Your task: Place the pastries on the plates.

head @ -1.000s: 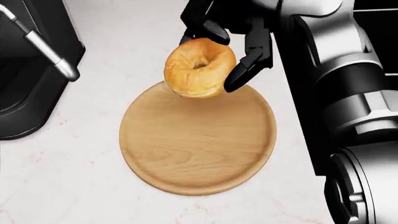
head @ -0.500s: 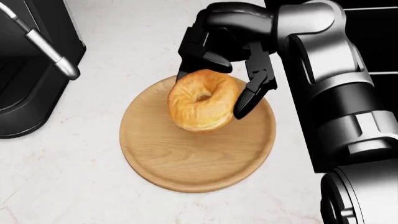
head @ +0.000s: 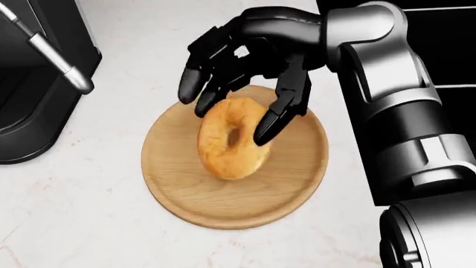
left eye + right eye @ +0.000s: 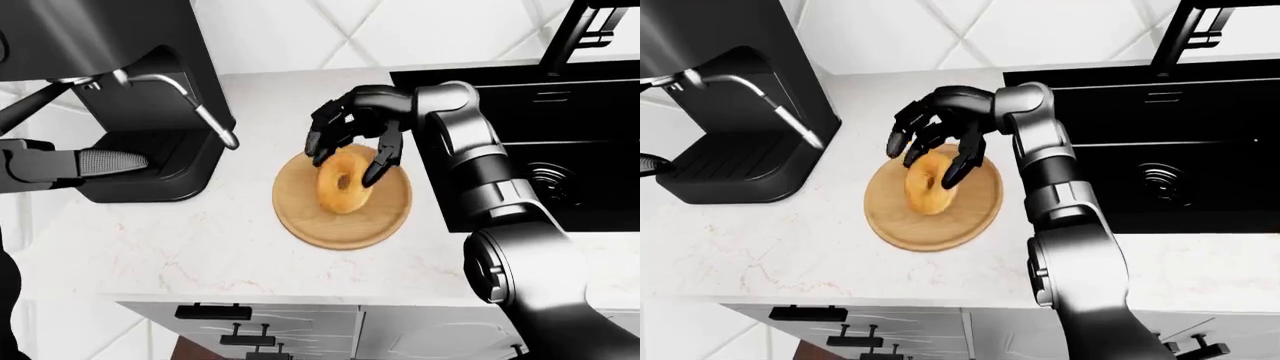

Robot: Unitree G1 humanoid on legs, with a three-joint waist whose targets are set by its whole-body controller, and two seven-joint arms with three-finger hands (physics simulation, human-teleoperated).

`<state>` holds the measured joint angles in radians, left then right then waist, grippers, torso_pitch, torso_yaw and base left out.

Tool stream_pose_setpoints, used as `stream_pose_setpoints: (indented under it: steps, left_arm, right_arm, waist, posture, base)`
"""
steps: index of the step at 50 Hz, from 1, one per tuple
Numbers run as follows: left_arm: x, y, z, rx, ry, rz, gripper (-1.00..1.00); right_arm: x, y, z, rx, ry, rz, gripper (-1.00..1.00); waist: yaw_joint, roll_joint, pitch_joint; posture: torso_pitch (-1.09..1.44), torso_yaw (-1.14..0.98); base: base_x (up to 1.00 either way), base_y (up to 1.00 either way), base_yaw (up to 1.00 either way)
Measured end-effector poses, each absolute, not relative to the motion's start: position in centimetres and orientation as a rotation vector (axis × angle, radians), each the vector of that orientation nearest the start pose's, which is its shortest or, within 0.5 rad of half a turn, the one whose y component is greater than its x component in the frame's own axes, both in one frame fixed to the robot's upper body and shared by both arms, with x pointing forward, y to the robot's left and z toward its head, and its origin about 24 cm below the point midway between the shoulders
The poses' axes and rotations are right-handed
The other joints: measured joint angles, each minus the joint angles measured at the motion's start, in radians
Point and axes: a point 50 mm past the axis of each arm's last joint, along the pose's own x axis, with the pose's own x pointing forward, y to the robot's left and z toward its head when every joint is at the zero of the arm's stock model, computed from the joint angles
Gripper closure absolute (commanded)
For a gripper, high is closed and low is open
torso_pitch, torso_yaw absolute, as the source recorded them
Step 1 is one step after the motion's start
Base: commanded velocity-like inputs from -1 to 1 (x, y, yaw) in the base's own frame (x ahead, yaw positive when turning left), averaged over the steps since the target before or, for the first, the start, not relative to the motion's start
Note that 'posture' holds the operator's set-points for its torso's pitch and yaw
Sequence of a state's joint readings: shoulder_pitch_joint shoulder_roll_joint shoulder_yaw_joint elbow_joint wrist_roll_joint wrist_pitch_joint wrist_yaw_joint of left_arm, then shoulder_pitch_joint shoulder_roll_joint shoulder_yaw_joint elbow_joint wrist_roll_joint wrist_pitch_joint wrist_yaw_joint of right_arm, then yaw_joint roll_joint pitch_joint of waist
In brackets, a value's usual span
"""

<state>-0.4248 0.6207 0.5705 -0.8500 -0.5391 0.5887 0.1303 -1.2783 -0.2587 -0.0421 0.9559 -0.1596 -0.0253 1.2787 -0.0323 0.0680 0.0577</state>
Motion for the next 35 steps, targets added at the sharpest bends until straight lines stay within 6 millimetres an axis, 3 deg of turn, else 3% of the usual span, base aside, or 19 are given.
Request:
stream_pose_setpoints:
  steps: [2, 4, 5, 21, 30, 35]
  left_arm:
    - [18.5, 23.4, 32.0, 0.2, -0.839, 0.15, -1.0]
    - [18.5, 23.4, 32.0, 0.201, -0.839, 0.15, -1.0]
    - [18.5, 23.4, 32.0, 0.2, -0.84, 0.151, -1.0]
    - [18.8, 23.3, 32.5, 0.203, -0.845, 0.144, -1.0]
    - [19.3, 23.1, 32.1, 0.196, -0.832, 0.139, -1.0]
    - [20.1, 22.3, 31.8, 0.191, -0.818, 0.104, -1.0]
  right_arm:
    - [39.1, -9.5, 24.5, -0.561, -0.058, 1.27, -0.55]
    - [39.1, -9.6, 24.6, -0.563, -0.06, 1.268, -0.92]
    - [39.1, -9.6, 24.7, -0.563, -0.06, 1.267, -1.0]
    - [39.5, -10.3, 26.6, -0.588, -0.107, 1.156, -1.0]
    - [40.2, -11.3, 30.0, -0.517, -0.178, 0.82, -1.0]
    - [39.6, -10.5, 33.2, -0.355, -0.275, 0.471, -1.0]
  waist:
    - [0.0, 0.0, -0.001]
    - [0.0, -0.001, -0.002]
    - [0.0, -0.001, -0.002]
    - [0.0, -0.001, 0.0]
    - [0.007, -0.004, 0.002]
    - [0.02, -0.007, 0.005]
  posture:
    - [0.0, 0.0]
    - [0.0, 0.0]
    - [0.0, 0.0]
    - [0.0, 0.0]
    - [0.0, 0.0]
    - [0.0, 0.0]
  base:
    - [0.0, 0.0, 0.0]
    - [0.0, 0.0, 0.0]
    - [0.0, 0.0, 0.0]
    - [0.0, 0.0, 0.0]
    - [0.0, 0.0, 0.0]
    - [0.0, 0.0, 0.0]
